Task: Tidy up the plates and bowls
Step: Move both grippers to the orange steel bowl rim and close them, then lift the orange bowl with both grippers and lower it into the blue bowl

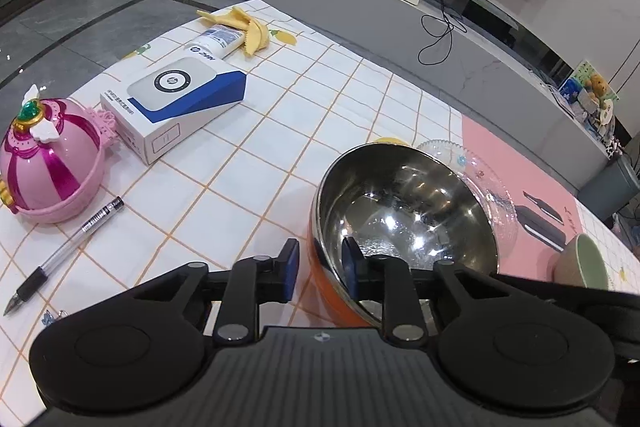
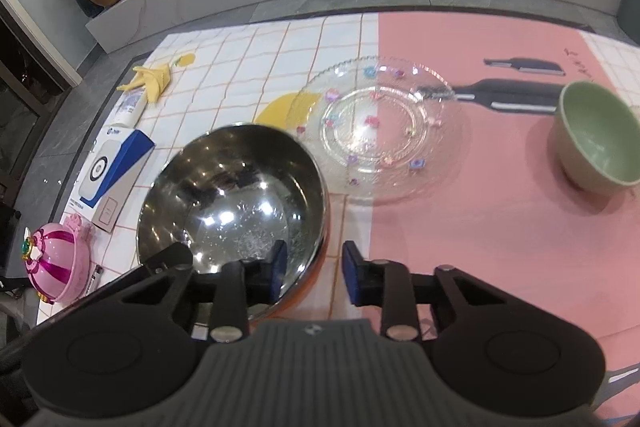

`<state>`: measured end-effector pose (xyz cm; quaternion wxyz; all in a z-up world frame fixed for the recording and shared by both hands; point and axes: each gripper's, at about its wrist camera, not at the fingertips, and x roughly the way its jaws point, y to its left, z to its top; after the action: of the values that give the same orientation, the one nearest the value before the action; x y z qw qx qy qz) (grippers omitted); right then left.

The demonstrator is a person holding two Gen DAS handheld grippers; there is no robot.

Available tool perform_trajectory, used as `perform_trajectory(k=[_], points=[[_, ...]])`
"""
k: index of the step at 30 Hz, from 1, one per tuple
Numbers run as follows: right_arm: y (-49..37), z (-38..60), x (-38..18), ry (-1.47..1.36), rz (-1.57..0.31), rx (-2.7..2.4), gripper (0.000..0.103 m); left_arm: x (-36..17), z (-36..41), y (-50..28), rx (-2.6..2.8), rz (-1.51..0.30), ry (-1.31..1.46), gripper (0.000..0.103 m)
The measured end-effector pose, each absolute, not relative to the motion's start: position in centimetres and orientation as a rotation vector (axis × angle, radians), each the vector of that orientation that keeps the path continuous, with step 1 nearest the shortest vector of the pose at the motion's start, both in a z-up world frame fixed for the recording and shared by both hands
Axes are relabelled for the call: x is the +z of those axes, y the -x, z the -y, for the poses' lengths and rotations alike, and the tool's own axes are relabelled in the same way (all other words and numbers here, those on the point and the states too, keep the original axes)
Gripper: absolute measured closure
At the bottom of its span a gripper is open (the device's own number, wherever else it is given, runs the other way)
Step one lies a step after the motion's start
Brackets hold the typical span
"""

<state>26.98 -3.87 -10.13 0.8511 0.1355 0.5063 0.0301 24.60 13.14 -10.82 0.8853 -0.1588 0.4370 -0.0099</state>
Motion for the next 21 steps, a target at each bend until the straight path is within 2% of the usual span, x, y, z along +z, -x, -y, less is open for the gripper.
perform_trajectory(k=[2, 21], points=[[-27.0, 3.7, -10.3, -0.291, -1.063, 0.073, 0.084, -10.7, -13.0, -24.6, -0.024, -0.911, 0.33, 0.083], [-25.5, 3.6, -9.1, -0.307, -1.087, 0.08, 0.086, -9.2, -13.0, -23.3, 0.02, -0.927, 0.307, 0.089]])
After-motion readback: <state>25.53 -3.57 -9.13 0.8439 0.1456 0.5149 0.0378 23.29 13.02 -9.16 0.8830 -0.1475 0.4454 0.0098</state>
